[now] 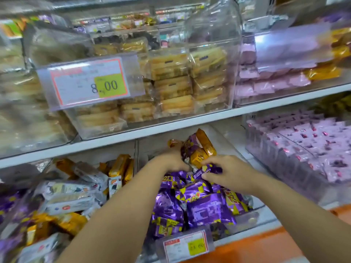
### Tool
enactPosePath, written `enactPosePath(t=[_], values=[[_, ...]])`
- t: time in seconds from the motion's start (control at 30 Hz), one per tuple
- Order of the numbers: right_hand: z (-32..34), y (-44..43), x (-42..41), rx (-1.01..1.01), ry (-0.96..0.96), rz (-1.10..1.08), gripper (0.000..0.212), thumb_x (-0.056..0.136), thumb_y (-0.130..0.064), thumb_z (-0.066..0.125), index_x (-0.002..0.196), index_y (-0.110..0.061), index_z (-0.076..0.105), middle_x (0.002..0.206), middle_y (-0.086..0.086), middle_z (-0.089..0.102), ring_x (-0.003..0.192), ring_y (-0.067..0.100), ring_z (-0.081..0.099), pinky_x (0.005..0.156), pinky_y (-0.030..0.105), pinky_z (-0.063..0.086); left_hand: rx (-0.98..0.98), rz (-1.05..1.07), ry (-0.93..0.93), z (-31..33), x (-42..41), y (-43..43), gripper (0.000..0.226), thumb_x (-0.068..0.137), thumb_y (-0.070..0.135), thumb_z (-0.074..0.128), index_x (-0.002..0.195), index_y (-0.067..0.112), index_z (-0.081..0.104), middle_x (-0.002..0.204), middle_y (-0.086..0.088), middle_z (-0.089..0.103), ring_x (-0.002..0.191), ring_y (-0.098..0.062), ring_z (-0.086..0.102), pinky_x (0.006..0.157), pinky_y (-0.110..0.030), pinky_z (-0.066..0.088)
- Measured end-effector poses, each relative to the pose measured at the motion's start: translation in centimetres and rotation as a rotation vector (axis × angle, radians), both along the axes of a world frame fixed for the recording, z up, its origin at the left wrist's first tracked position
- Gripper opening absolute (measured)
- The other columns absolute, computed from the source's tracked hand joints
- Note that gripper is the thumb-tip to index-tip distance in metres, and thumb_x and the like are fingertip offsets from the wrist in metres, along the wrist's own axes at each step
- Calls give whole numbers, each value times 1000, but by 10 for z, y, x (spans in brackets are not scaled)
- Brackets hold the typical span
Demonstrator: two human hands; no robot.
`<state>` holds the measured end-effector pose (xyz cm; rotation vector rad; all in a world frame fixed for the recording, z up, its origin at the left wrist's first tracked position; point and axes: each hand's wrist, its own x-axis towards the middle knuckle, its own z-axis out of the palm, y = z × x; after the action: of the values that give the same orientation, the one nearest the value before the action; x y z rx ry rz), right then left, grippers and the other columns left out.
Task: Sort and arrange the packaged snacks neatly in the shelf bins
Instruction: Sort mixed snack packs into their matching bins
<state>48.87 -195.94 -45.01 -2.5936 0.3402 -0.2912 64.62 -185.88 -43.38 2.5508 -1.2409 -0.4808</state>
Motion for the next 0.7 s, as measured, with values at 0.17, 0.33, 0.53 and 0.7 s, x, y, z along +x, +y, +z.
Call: enactPosePath(t=[0.17,0.33,0.53,0.7], values=[[-1,-3,11,53,0,9,72,82,-37,69,143,-26,34,142,3,42,131,15,39,103,19,29,-85,13,4,-10,14,8,82,70,33,80,140,26,37,131,1,57,115,-19,56,94,-30,46],[2,-10,41,84,-63,-31,77,77,-29,72,144,-31,33,141,9,43,127,21,42,103,28,37,-133,-119,36,-14,21,13,83,71,27,81,141,25,37,130,3,57,115,-17,55,98,-32,44],[-5,-6,56,35,69,-49,67,79,-24,70,140,-24,43,133,6,55,119,22,52,95,28,44,-51,-191,62,-15,21,16,82,66,19,84,135,20,39,122,1,59,111,-17,56,98,-31,43],[-4,-3,49,-44,29,-106,61,81,-27,67,138,-24,43,130,2,57,118,22,52,86,25,42,-112,-129,32,-21,22,21,94,64,28,86,142,21,34,134,1,53,120,-20,51,102,-37,41]])
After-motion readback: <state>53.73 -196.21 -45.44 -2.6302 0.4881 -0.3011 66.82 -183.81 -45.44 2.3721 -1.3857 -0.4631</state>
